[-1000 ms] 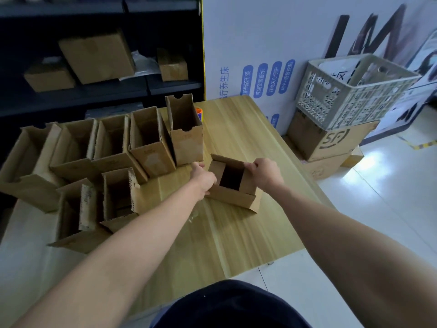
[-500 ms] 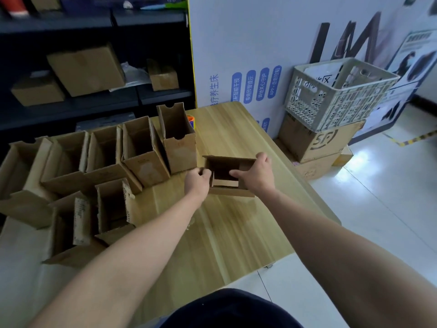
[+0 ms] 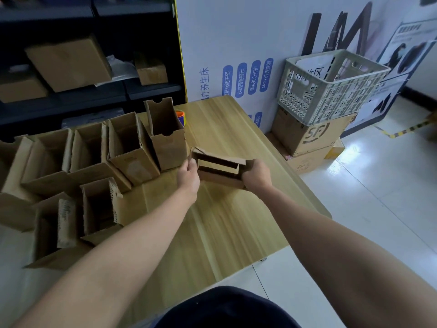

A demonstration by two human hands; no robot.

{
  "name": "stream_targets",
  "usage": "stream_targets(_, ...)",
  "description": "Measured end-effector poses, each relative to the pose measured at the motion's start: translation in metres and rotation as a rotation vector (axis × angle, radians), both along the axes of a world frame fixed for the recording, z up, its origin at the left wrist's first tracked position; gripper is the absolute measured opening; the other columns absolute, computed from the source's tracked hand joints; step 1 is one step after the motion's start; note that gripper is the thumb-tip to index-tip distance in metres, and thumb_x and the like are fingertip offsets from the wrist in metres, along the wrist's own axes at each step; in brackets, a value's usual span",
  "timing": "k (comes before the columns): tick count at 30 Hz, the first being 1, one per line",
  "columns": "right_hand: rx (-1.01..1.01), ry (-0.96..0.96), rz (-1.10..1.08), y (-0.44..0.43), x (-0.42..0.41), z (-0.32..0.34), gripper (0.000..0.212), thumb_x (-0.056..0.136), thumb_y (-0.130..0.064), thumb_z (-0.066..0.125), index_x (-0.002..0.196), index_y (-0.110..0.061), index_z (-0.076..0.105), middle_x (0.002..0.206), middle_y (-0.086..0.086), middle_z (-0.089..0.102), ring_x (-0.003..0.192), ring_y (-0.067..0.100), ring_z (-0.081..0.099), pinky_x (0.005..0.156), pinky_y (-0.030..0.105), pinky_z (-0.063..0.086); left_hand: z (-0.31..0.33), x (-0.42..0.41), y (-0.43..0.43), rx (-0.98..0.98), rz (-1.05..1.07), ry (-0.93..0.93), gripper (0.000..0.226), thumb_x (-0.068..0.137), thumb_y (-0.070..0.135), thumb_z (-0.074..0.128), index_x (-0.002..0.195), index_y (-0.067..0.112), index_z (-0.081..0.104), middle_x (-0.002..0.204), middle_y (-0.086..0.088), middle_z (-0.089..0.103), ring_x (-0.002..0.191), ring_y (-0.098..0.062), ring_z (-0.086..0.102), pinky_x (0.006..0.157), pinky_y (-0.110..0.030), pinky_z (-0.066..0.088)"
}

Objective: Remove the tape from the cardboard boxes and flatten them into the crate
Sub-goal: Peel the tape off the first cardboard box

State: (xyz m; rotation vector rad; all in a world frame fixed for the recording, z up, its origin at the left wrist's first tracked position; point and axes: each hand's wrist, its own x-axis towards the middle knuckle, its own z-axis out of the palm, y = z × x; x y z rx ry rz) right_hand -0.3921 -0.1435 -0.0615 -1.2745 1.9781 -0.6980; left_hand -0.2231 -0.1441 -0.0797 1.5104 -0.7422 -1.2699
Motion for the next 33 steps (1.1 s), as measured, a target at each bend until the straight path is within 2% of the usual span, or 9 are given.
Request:
stream_targets(5, 0.097, -0.031, 0.174, 0.002, -0.020, -0.002, 0.042, 0.076, 0.007, 0.046, 0.113, -0.005, 0.060, 0.100, 0.010, 0.057, 0.098, 0.031, 0.059, 0.069, 0.034, 0.054, -0.005, 0.008, -0.010, 0.160, -0.028, 0.315, 0.063, 0.081, 0.067, 0.051, 0.128, 0.025, 0.044, 0.121, -0.007, 0.052, 0.107, -0.031, 0.054, 0.082, -0.050, 0.053)
stream_targets(9, 0.326, -0.064, 0.379, 0.008, -0.036, -0.006, 0.027, 0.073, 0.012, 0.057, 0.092, -0.005, 0.066, 0.095, 0.011, 0.061, 0.096, 0.027, 0.061, 0.081, 0.039, 0.057, -0.016, 0.000, -0.021, 0.287, 0.018, 0.161, 0.074, 0.074, 0.035, 0.077, 0.133, 0.024, 0.033, 0.127, -0.009, 0.045, 0.105, -0.032, 0.054, 0.077, -0.050, 0.055)
stream_targets(12, 0.514, -0.026, 0.527, 0.012, -0.048, -0.010, 0.014, 0.080, 0.000, 0.062, 0.087, -0.011, 0.066, 0.100, 0.005, 0.064, 0.101, 0.021, 0.059, 0.086, 0.032, 0.052, -0.024, -0.008, -0.025, 0.270, -0.049, 0.103, 0.048, 0.075, 0.021, 0.075, 0.115, 0.022, 0.047, 0.124, -0.013, 0.053, 0.097, -0.031, 0.058, 0.070, -0.044, 0.056)
stream_targets(17, 0.575, 0.319, 0.681, 0.013, -0.061, -0.017, 0.038, 0.079, -0.018, 0.071, 0.115, -0.012, 0.061, 0.116, 0.005, 0.060, 0.104, 0.023, 0.055, 0.081, 0.030, 0.049, -0.031, -0.019, -0.023, 0.359, -0.094, 0.134, 0.083, 0.059, 0.065, 0.073, 0.125, 0.019, 0.052, 0.124, -0.009, 0.055, 0.114, -0.035, 0.052, 0.096, -0.055, 0.045)
stream_targets(20, 0.758, 0.146, 0.566, 0.014, -0.065, -0.018, 0.059, 0.081, -0.024, 0.072, 0.134, -0.011, 0.048, 0.134, 0.006, 0.051, 0.126, 0.026, 0.046, 0.096, 0.038, 0.046, -0.040, -0.025, -0.025, 0.340, 0.022, -0.001, 0.046, 0.071, 0.034, 0.075, 0.107, 0.011, 0.059, 0.123, -0.011, 0.054, 0.102, -0.029, 0.057, 0.094, -0.044, 0.047)
stream_targets(24, 1.067, 0.261, 0.622, 0.007, -0.078, -0.009, 0.031, 0.086, -0.030, 0.061, 0.107, -0.009, 0.065, 0.107, 0.006, 0.069, 0.105, 0.024, 0.062, 0.091, 0.037, 0.051, -0.046, -0.030, -0.019, 0.275, 0.028, -0.222, 0.032, 0.071, -0.003, 0.068, 0.096, 0.010, 0.052, 0.117, -0.004, 0.028, 0.087, -0.024, 0.051, 0.059, -0.023, 0.044)
stream_targets(28, 0.611, 0.504, 0.471, -0.004, -0.076, -0.015, 0.013, 0.090, -0.011, 0.050, 0.086, -0.002, 0.059, 0.084, 0.010, 0.062, 0.070, 0.021, 0.060, 0.062, 0.028, 0.051, -0.059, -0.032, -0.014, 0.182, -0.186, -0.469, 0.041, 0.072, -0.013, 0.067, 0.098, 0.014, 0.049, 0.127, -0.002, 0.023, 0.093, -0.017, 0.047, 0.054, -0.010, 0.042)
stream_targets(31, 0.279, 0.485, 0.513, -0.005, -0.066, -0.030, 0.036, 0.091, -0.018, 0.056, 0.126, -0.008, 0.053, 0.124, 0.012, 0.056, 0.113, 0.028, 0.055, 0.087, 0.035, 0.048, -0.061, -0.035, -0.012, 0.112, -0.397, -0.541, 0.033, 0.073, -0.004, 0.073, 0.098, 0.011, 0.056, 0.137, -0.004, 0.022, 0.097, -0.013, 0.047, 0.084, -0.012, 0.037)
stream_targets(33, 0.305, 0.483, 0.664, 0.000, -0.062, -0.044, 0.066, 0.090, -0.024, 0.061, 0.147, -0.021, 0.029, 0.153, 0.007, 0.027, 0.139, 0.031, 0.026, 0.108, 0.043, 0.032, -0.064, -0.037, -0.012, 0.062, -0.556, -0.598, 0.035, 0.076, 0.005, 0.075, 0.107, 0.011, 0.059, 0.147, -0.005, 0.015, 0.115, -0.018, 0.045, 0.099, -0.021, 0.035)
